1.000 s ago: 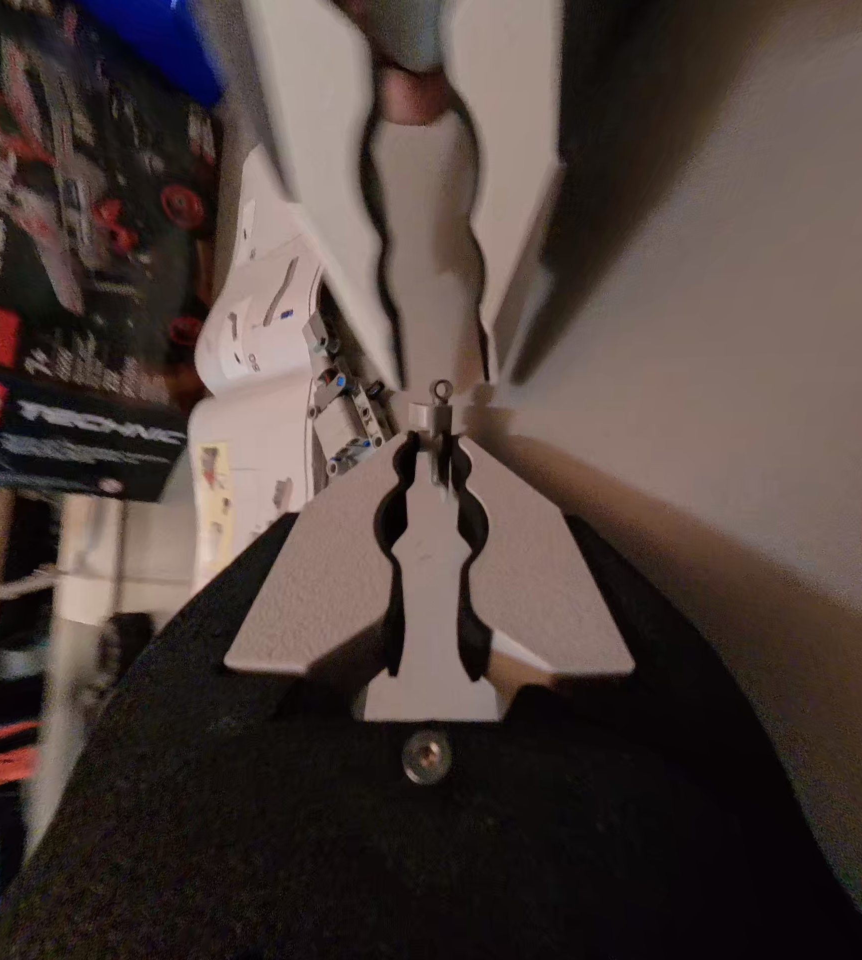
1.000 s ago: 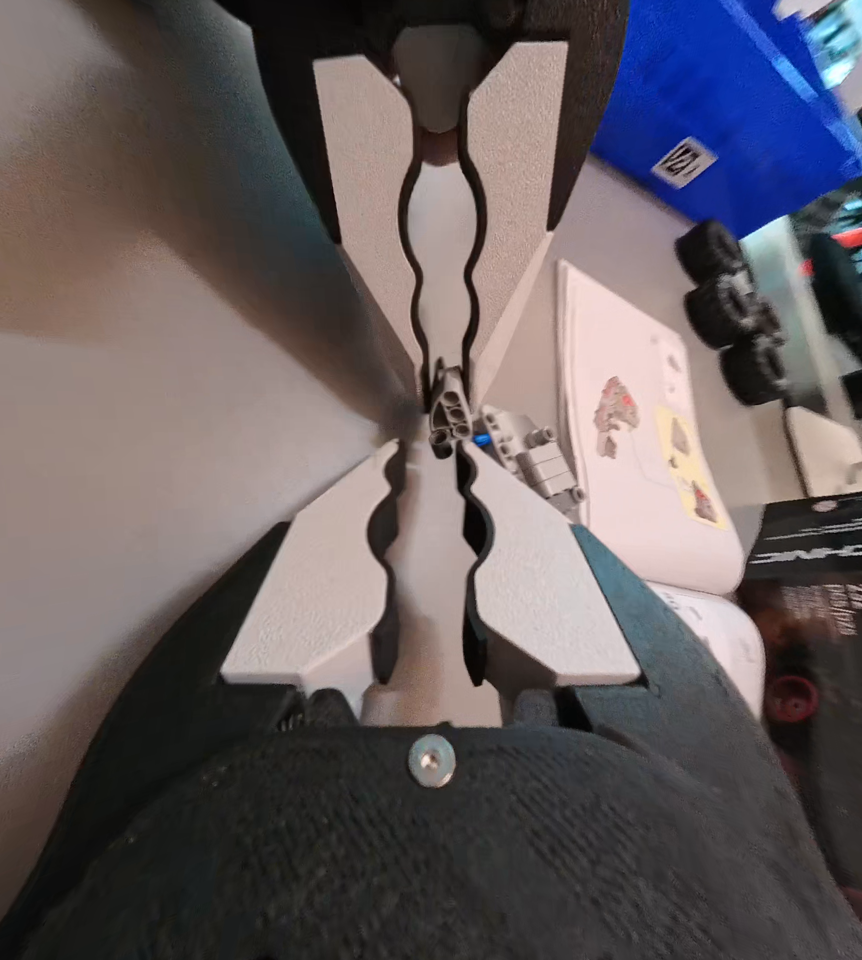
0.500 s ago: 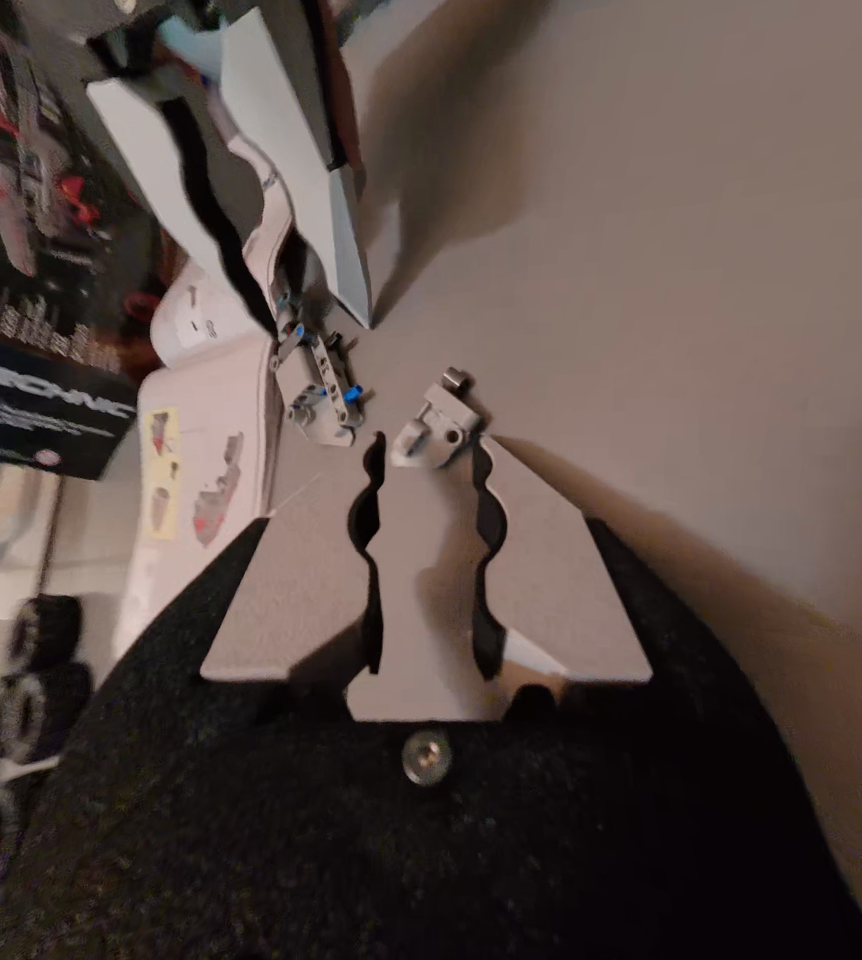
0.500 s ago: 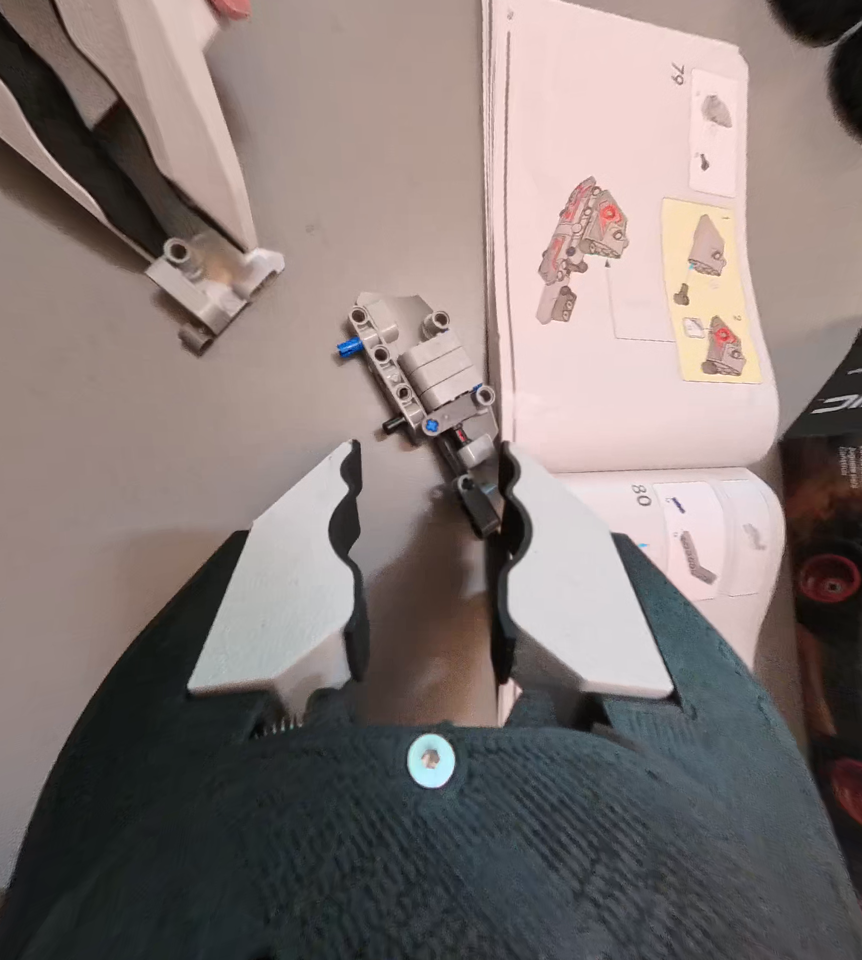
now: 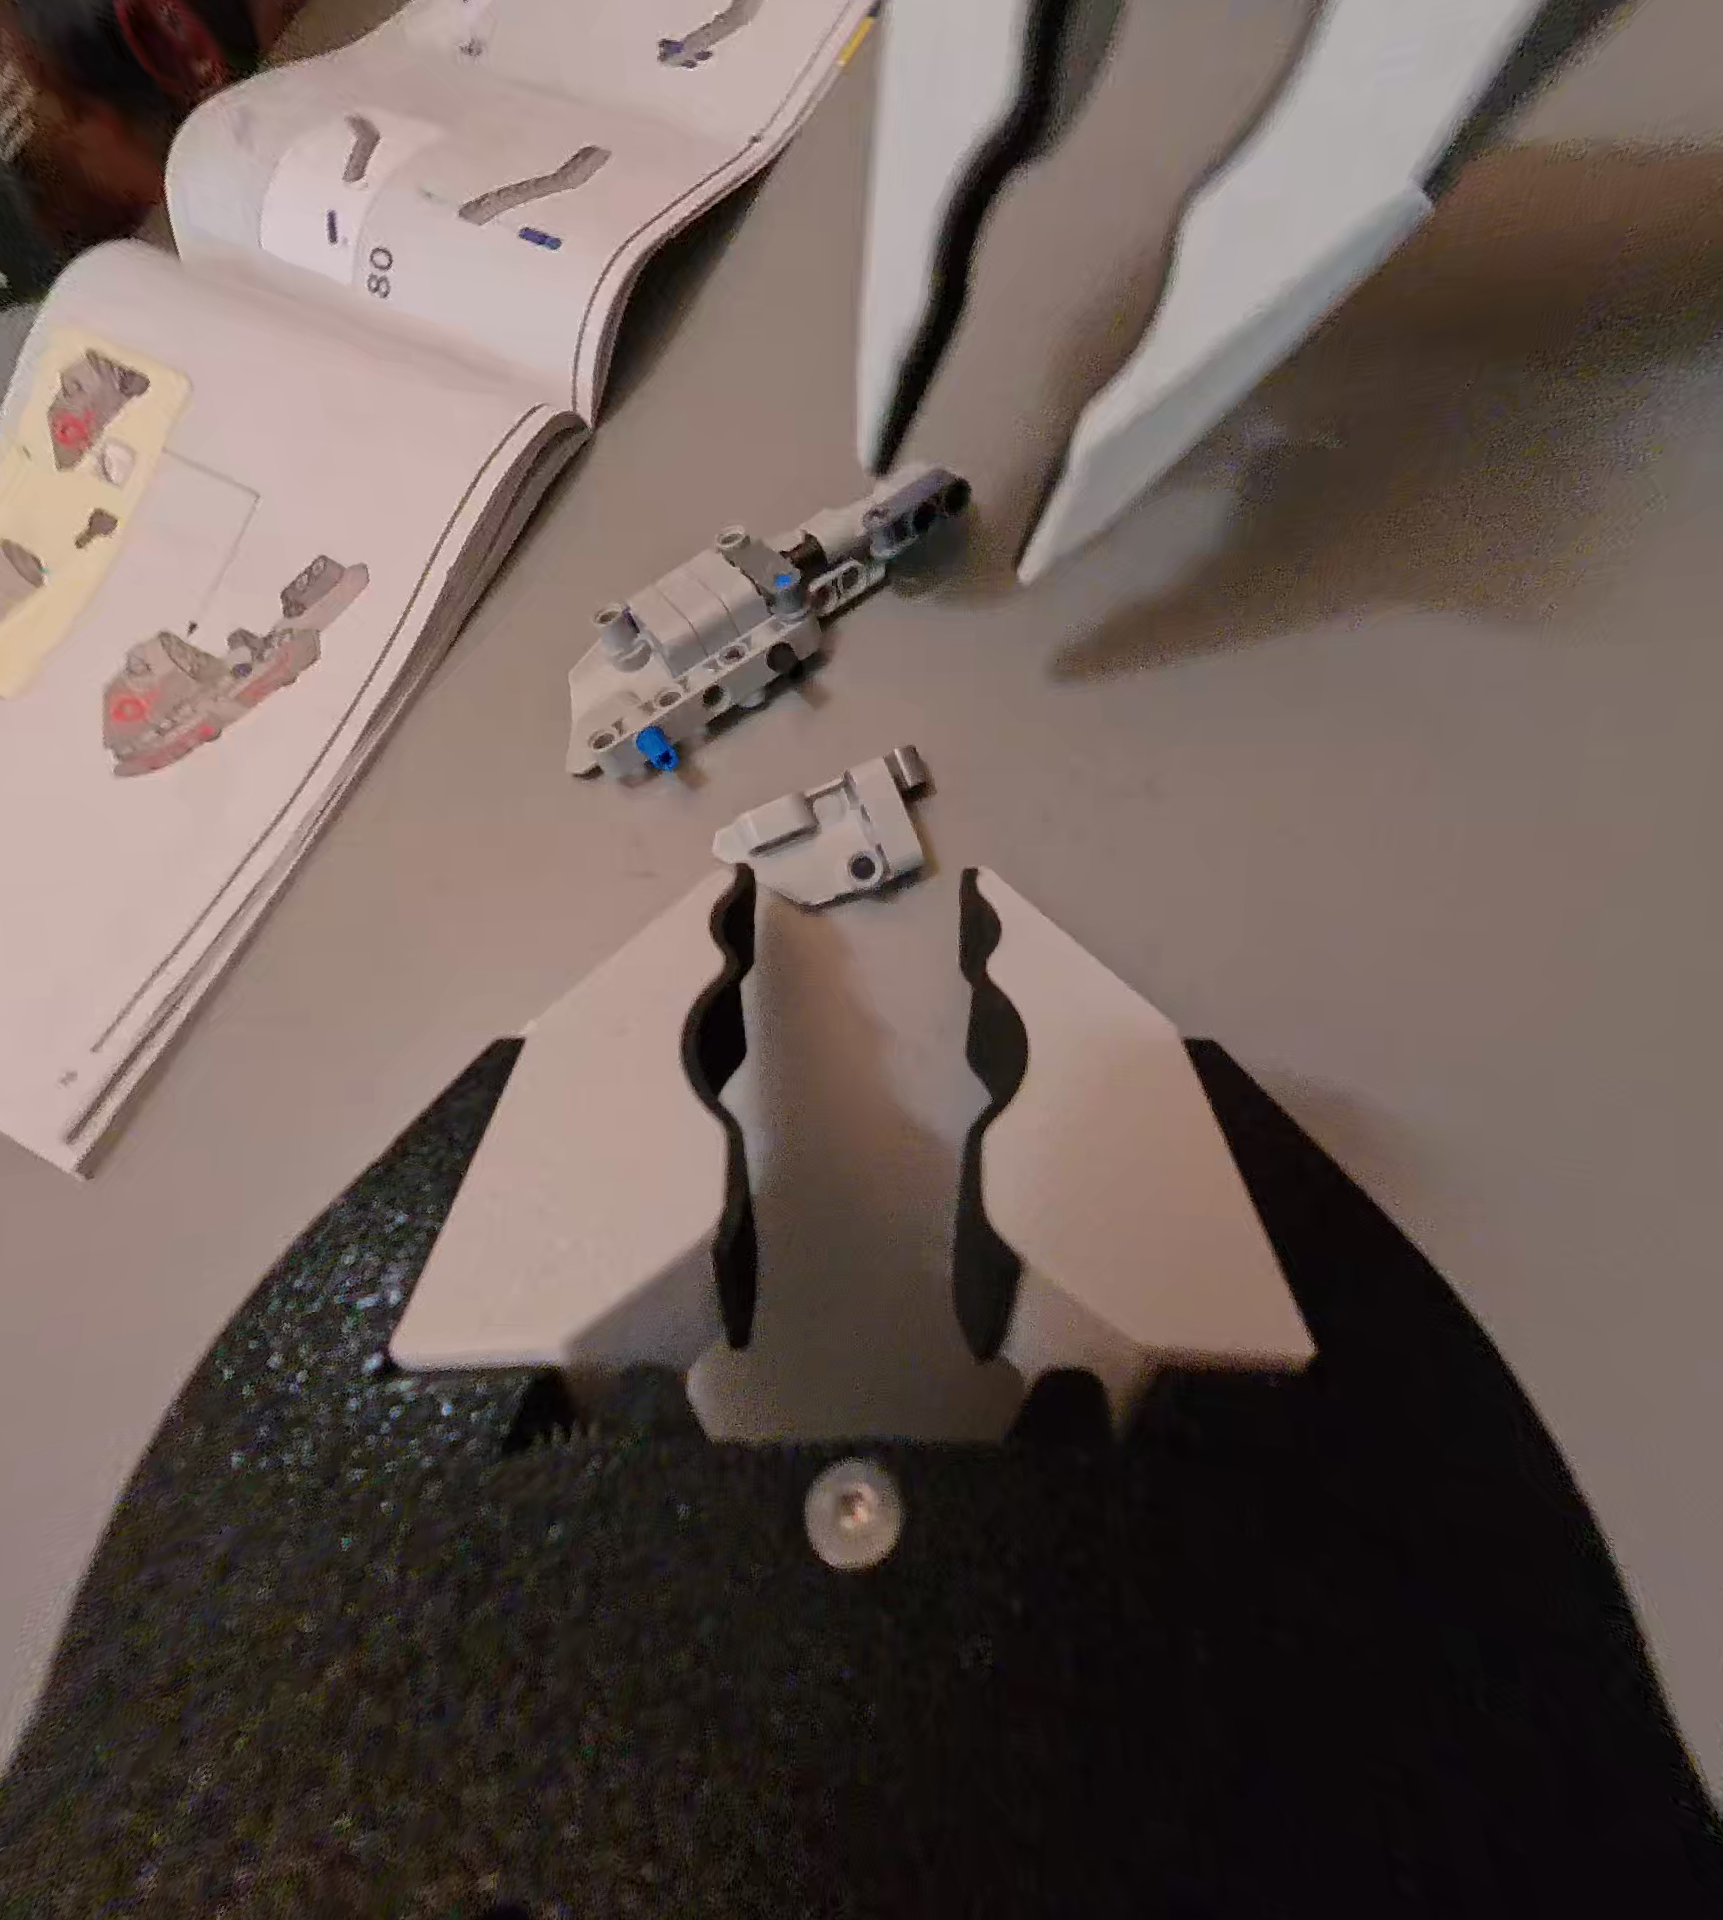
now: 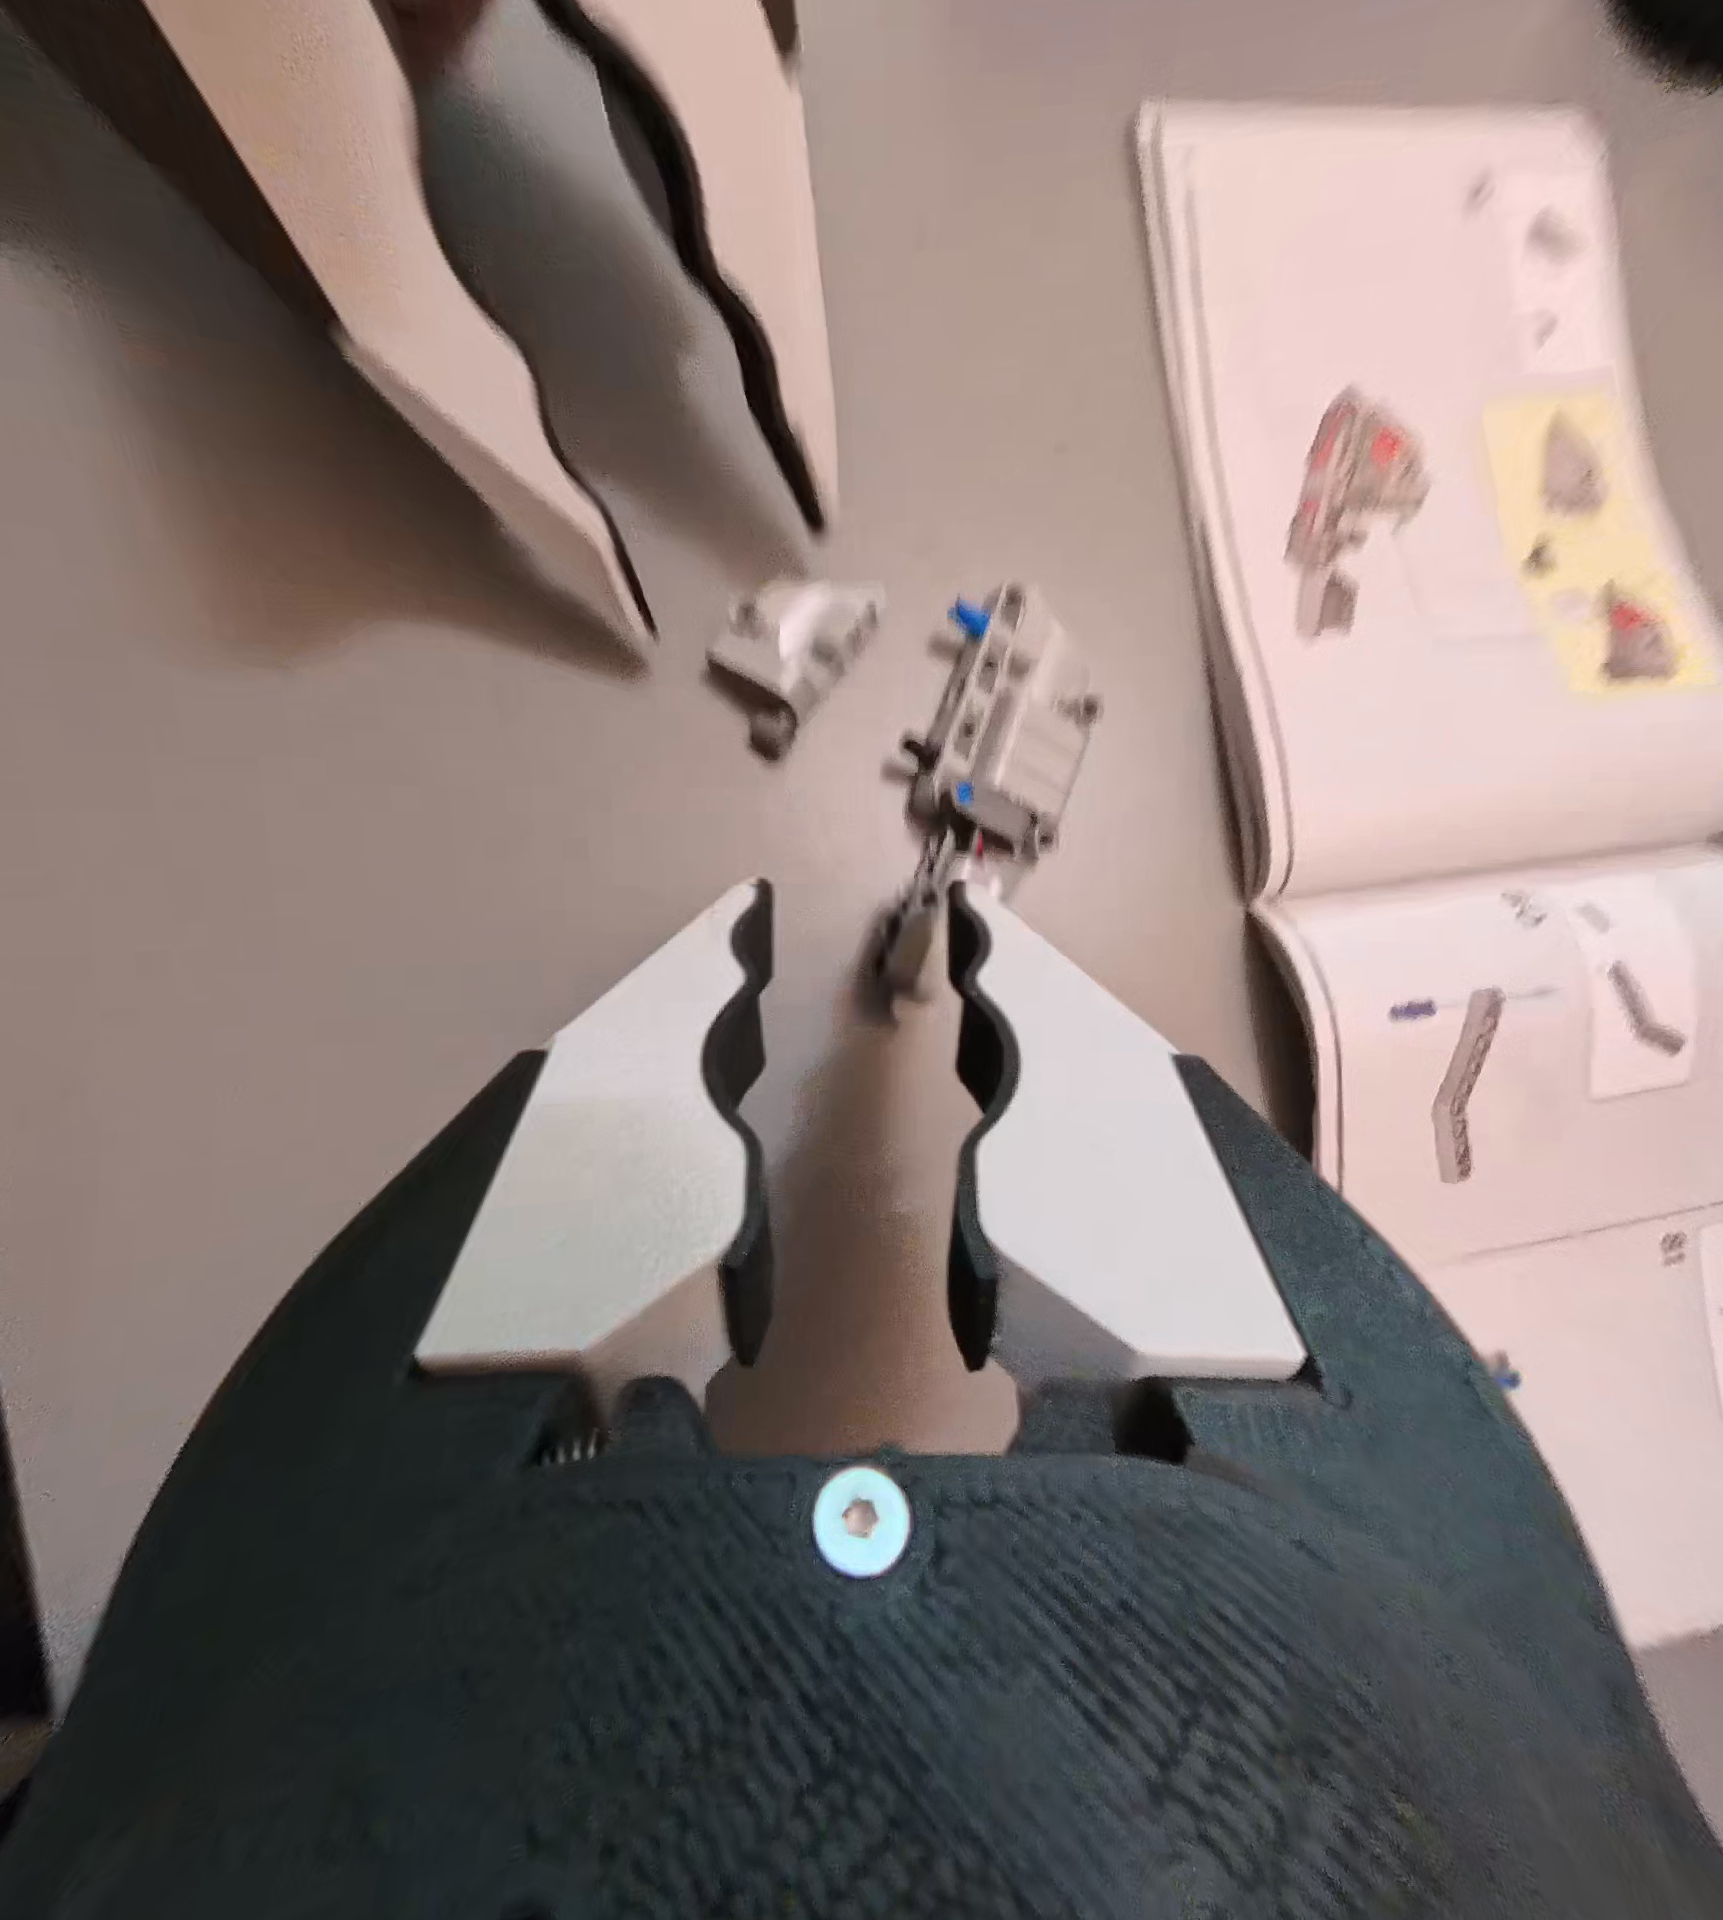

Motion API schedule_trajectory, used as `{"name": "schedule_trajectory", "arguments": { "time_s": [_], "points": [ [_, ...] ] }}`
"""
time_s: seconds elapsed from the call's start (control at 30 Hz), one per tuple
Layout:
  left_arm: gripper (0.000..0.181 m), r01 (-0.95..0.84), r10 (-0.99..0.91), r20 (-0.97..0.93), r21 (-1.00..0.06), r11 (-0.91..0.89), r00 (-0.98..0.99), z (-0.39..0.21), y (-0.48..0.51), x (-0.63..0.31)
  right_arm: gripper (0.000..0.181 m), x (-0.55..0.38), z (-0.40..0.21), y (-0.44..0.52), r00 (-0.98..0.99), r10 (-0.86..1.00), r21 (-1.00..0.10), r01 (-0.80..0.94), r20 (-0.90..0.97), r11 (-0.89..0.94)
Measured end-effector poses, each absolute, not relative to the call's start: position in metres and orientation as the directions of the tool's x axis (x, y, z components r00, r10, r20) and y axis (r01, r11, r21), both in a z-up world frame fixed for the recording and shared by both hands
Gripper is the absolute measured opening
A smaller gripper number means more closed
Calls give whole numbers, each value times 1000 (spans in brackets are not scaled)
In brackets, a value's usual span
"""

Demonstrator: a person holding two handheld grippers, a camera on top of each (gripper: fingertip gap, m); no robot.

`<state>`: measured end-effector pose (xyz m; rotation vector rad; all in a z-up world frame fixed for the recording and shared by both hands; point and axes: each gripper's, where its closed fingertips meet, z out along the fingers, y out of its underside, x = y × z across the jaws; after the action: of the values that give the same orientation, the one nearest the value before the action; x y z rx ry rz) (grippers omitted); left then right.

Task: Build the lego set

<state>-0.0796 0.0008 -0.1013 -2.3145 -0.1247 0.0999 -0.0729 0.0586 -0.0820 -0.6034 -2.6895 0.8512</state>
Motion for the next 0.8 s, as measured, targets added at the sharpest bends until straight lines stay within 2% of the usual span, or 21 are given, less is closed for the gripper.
{"name": "schedule_trajectory", "arguments": {
  "time_s": [0.03, 0.13, 0.2, 0.27, 0.37, 0.63, 0.8],
  "points": [
    [36, 88, 138, -7, -740, -666, 990, -101, 4, -78, 26, -73, -77, 49, -877, 458, -636, 273, 143, 722],
    [30, 98, 146, 2, -748, -656, 989, -101, 12, -73, 22, -63, -87, 30, -894, 411, -641, 210, 180, 738],
    [26, 74, 160, -54, -713, -697, 986, -111, 13, -76, 20, -64, -100, 28, -889, 421, -612, 233, 182, 756],
    [12, 53, 157, -75, -727, -685, 985, -110, 17, -74, 18, -65, -105, 18, -883, 440, -639, 246, 162, 729],
    [5, 10, 172, -159, -706, -708, 972, -111, 15, -80, 15, -75, -108, 14, -838, 518, -666, 289, 170, 687],
    [5, 54, 212, -127, -729, -683, 969, -111, 15, -81, 9, -78, -111, 14, -782, 620, -709, 403, 63, 579],
    [6, -66, 170, -252, -717, -694, 953, -110, 17, -82, 9, -79, -111, 16, -749, 660, -732, 477, -49, 487]
  ]
}}
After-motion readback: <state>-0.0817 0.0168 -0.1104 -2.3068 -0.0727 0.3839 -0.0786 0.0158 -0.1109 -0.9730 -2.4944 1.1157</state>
